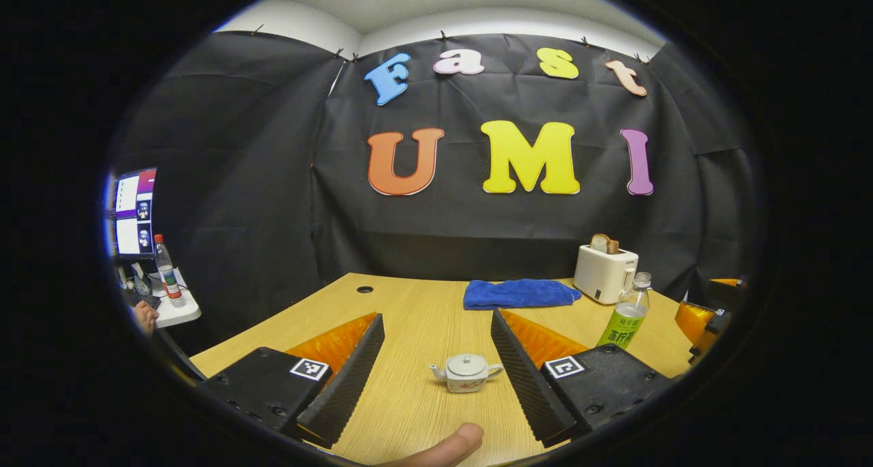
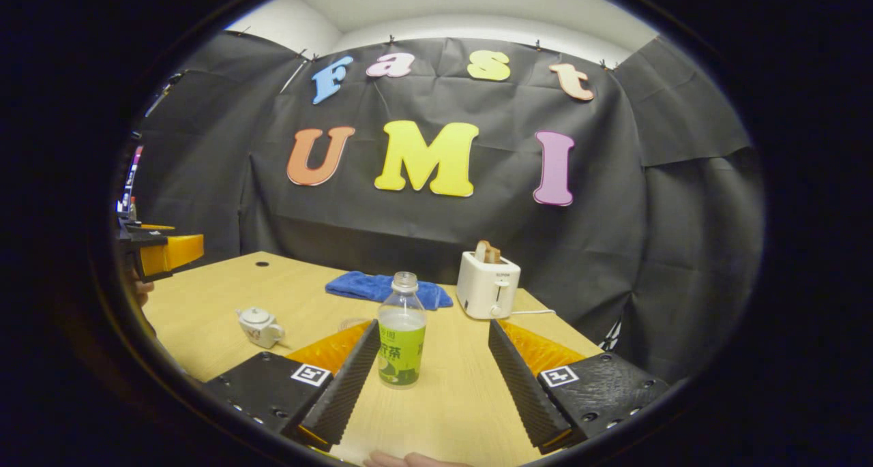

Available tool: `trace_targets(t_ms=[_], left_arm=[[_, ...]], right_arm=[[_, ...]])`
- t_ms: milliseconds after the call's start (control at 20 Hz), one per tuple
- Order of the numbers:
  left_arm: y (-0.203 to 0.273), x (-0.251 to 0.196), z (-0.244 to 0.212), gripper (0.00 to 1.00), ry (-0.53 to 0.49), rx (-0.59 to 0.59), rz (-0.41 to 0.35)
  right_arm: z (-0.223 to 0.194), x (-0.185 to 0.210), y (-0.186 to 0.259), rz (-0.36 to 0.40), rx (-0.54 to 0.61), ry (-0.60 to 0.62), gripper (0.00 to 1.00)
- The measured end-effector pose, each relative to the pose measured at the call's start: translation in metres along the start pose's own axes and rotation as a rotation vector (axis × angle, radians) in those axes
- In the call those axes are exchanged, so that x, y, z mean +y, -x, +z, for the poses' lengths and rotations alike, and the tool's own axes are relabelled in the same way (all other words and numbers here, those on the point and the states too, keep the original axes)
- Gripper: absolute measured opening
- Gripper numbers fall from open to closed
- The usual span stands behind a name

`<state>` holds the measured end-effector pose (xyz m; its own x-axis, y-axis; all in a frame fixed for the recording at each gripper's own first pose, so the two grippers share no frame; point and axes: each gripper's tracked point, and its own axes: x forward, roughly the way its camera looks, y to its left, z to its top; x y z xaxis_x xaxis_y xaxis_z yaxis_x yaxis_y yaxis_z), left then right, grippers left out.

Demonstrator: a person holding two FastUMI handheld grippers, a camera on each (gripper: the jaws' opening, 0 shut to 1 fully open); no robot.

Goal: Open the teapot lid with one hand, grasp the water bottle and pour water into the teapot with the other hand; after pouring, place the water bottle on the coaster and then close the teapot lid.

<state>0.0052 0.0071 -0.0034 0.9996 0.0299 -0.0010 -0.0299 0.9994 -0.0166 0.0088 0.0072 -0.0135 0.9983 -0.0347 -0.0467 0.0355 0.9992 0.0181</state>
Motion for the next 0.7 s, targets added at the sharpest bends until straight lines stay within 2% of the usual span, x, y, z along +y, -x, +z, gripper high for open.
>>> trace_targets(t_ms=[300,500,650,700], left_arm=[[-0.016,-0.004,-0.008,0.99,0.041,-0.004,-0.043],[-0.043,0.004,-0.028,0.99,0.077,0.023,-0.038],[-0.071,0.016,-0.044,0.99,0.130,0.017,0.008],[-0.081,0.013,-0.050,0.99,0.152,0.021,0.003]], right_arm=[[-0.002,-0.002,-0.003,-0.010,0.003,-0.001,0.97],[-0.006,-0.003,-0.006,-0.013,0.013,0.004,0.97],[-0.005,-0.006,-0.007,-0.018,0.013,0.004,0.95],[-0.005,-0.007,-0.008,-0.021,0.013,0.001,0.95]])
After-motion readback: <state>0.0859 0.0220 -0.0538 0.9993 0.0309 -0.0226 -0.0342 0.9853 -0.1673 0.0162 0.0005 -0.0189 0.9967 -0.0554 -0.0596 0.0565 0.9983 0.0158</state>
